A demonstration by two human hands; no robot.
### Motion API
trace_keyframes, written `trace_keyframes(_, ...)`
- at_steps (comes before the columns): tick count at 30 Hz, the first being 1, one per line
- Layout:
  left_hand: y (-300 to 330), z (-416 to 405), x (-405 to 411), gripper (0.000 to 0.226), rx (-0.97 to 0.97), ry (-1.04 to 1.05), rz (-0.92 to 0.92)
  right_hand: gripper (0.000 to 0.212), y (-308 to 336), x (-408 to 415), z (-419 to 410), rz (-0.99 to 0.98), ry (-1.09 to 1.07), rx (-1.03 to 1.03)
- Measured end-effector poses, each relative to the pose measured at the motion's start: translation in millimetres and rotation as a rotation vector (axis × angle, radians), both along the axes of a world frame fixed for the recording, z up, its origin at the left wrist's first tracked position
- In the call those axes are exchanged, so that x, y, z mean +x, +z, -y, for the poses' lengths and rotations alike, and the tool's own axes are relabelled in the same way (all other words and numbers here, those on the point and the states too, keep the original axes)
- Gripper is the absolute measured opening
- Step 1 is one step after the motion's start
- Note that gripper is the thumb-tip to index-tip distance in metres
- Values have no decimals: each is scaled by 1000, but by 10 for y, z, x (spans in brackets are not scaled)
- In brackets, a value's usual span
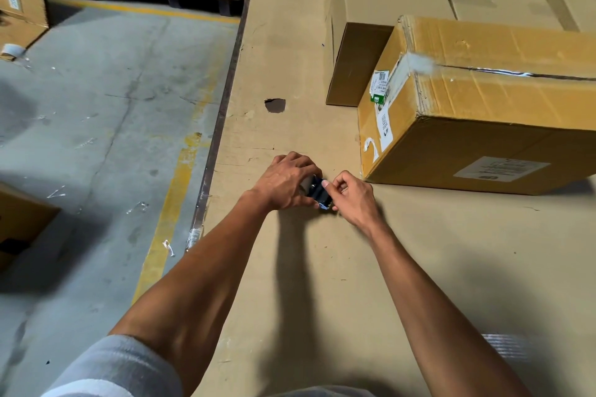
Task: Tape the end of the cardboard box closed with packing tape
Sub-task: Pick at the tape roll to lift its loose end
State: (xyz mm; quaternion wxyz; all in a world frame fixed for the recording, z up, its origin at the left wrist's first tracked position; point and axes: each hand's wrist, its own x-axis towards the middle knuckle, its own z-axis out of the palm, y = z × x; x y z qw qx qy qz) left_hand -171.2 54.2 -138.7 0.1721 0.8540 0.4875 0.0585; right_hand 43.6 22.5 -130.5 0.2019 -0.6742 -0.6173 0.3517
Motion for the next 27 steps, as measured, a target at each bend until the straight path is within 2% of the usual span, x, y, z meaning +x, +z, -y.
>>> trace_keyframes(4,9,8,6,79,9,11,-8,22,-60,-8,-57,-30,-73,-60)
trace_keyframes(9,18,10,18,78,30,17,-26,36,-110,23,-81,-106,-131,-107)
trace_keyframes(14,8,16,38,76,77,38,-35,37,-105,-11,-37,-217,-241,-78)
trace_keyframes(19,-16,2,77,71,194,37,-65,35,-128,-51,-68,-143,-246,37)
trace_keyframes(22,-21,-12,156,79,272,38,-98,31,-64,-76,-87,-75,-222,121)
trace_keyframes(24,-24,-15,210,85,289,50,-110,30,-13,-73,-95,-41,-216,148)
trace_keyframes(27,-36,-28,254,78,275,59,-122,31,43,-58,-102,-6,-222,165)
